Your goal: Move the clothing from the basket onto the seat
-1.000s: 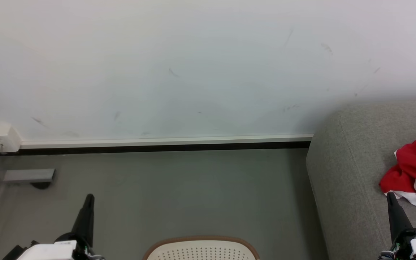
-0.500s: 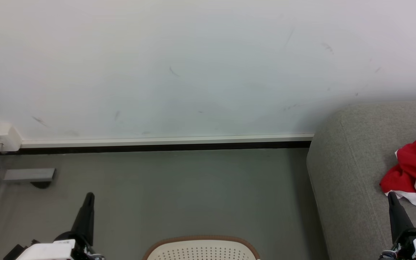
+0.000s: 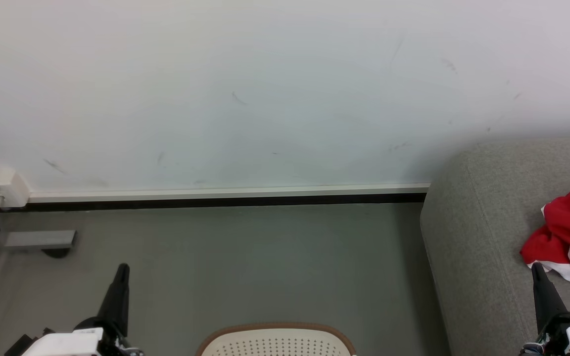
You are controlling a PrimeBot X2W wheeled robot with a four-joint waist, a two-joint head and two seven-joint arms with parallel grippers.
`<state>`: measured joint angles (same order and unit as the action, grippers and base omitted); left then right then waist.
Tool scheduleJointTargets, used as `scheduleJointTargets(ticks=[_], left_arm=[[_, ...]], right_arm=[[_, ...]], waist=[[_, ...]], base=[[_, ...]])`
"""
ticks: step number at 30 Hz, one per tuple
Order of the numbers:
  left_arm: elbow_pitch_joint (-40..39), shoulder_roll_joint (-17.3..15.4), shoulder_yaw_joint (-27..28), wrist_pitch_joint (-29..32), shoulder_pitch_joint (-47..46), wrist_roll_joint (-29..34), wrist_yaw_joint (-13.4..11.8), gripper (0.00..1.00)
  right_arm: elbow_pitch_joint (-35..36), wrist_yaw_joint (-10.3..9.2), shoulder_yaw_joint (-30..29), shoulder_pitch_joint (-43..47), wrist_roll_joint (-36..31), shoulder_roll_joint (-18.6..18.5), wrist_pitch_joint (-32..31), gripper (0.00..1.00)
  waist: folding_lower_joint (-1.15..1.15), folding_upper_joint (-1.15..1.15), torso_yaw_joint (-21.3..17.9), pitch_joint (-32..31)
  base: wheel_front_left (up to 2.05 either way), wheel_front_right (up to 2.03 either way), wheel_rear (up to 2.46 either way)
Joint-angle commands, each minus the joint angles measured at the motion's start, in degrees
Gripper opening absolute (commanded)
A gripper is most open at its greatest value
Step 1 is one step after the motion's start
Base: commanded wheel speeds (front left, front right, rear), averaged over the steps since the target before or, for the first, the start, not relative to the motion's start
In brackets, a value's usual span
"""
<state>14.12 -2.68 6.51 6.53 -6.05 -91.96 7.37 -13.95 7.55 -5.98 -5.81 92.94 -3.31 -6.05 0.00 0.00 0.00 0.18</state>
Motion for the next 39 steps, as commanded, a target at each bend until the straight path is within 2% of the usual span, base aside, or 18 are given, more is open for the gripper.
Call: scheduleJointTargets(ticks=[1,39], left_arm=[[-0.19,-0.38,0.05,0.23,-0.41,-0.82,0.24,0.00],[-0.20,-0.38,0.03,0.22,-0.40,-0.83,0.24,0.00]], right_arm=[[-0.10,-0.12,-0.20,-0.66,-0.12,0.09,-0.24,0.00],[-0.12,-0.12,-0.50,-0.70,-0.45,0.27,-0.32,0.00]], waist=[[0.00,0.00,0.00,0.00],[0.00,0.00,0.00,0.00]], base=[[0.00,0.00,0.00],[0.00,0.00,0.00]])
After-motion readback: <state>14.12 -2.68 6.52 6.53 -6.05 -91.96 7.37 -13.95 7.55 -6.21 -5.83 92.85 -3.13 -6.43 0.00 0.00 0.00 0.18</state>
